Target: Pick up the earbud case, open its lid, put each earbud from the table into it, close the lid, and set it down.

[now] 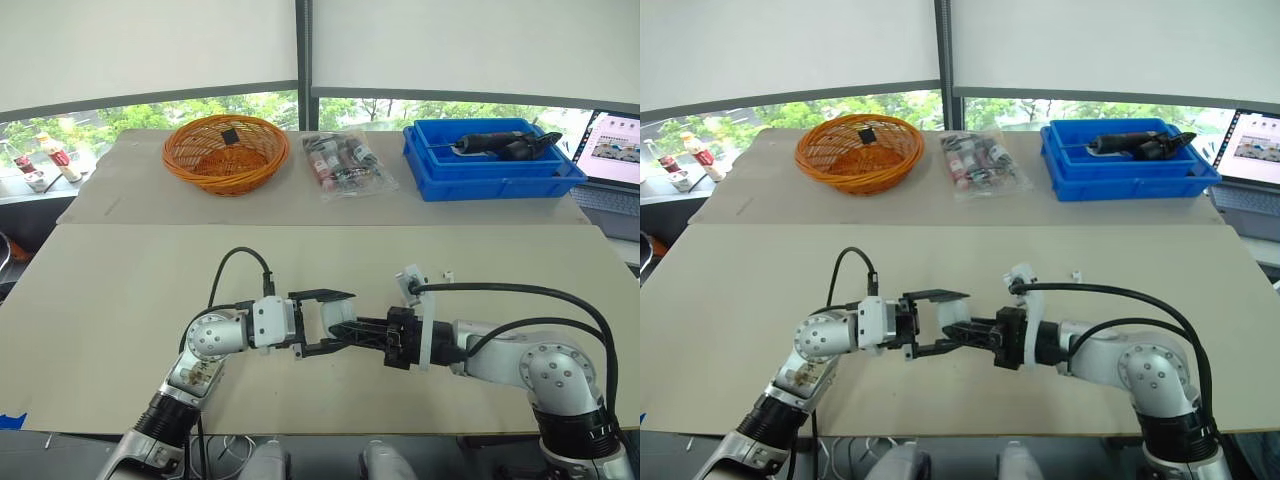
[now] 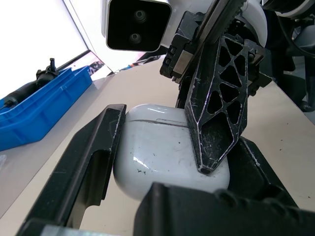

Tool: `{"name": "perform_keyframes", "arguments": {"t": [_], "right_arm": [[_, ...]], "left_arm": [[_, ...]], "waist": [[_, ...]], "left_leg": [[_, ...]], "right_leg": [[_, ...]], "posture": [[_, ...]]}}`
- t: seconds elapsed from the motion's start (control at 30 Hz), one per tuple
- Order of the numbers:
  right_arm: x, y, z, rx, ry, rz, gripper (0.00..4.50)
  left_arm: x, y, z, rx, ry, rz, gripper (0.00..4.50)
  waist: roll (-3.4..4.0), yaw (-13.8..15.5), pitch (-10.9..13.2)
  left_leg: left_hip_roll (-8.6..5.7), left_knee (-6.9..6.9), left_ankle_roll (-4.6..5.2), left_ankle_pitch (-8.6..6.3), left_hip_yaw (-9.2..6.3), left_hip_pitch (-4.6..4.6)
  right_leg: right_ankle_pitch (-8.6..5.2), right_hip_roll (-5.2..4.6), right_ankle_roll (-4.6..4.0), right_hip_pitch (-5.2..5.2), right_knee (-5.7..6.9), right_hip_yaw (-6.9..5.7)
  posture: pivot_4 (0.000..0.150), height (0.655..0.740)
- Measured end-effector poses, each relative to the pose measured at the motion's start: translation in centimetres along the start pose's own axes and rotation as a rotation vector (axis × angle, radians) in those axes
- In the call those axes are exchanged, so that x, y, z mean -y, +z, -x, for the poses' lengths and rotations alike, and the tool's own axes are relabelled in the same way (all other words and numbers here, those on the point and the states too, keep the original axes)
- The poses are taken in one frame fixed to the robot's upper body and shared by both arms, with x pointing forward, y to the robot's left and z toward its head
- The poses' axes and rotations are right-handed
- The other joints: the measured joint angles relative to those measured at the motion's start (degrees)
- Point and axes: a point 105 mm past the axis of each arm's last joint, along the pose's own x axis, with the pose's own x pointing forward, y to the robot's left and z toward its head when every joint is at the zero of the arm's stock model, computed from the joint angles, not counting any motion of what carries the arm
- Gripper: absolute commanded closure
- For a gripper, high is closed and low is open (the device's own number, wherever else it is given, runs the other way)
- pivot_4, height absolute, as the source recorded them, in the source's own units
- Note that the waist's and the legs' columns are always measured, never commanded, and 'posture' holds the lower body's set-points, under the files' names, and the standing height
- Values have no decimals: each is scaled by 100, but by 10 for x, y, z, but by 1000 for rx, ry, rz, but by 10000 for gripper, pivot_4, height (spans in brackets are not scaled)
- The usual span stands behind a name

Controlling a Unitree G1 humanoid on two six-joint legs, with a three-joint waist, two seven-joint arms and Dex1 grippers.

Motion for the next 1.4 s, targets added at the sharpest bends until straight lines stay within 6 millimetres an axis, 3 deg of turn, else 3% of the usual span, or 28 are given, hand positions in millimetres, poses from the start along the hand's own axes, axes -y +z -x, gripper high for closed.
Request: {"name": "perform_keyframes", "arguments": {"t": [0.07,0.17,0.27,0.37,0.47,0.73,1.07,1.2,1.33,1.4], "right_arm": [[-1,-1,-1,-15,5,5,37443],[1,-4,-2,-47,-12,27,37443],[1,-3,1,-106,-27,114,37443],[11,-5,11,-286,-113,383,37443],[18,1,21,-404,-155,644,37443],[20,-11,21,-558,-50,927,37443],[21,-12,16,-571,-13,966,37443],[19,-12,14,-561,-1,964,37443],[19,-9,14,-549,-8,968,37443],[20,-8,15,-547,-17,964,37443]], "left_arm": [[-2,-1,0,0,17,17,292],[-1,-6,1,-38,-20,39,0],[4,-27,14,-174,-85,155,0],[9,-44,33,-320,-139,390,0],[15,-48,49,-426,-202,529,0],[5,-20,17,-392,-305,583,0],[11,-15,-3,-371,-357,540,0],[14,-14,-7,-359,-364,545,12461],[15,-14,-8,-360,-364,556,32872],[15,-14,-9,-359,-365,558,39808]], "waist": [[0,1,0],[0,-9,0],[3,-30,1],[19,-71,11],[21,-94,12],[18,-80,13],[18,-31,13],[18,-6,13],[18,-4,13],[18,-3,13]], "left_leg": [[0,1,0,0,0,0],[1,0,0,0,1,0],[1,-1,1,0,1,3],[1,3,1,0,-4,-2],[2,1,1,0,0,-1],[0,10,1,0,8,-13],[0,11,1,0,6,-13],[-2,15,1,0,6,-13],[-2,15,1,0,6,-13],[-2,15,1,0,6,-13]], "right_leg": [[0,0,0,0,0,0],[0,3,0,-1,2,0],[0,6,0,-1,2,-1],[-1,5,1,-7,-1,-5],[-2,6,2,-6,-4,-16],[-1,4,2,-7,-2,-18],[-1,2,1,-8,-1,-15],[-1,1,1,-7,-1,-15],[-1,2,1,-7,0,-15],[-1,1,1,-7,1,-15]], "posture": [[1500,7400],[1500,7400],[1500,7400],[1500,7400],[1500,7400],[1500,7400],[1500,7400],[1500,7400],[1500,7400],[1500,7400]]}}
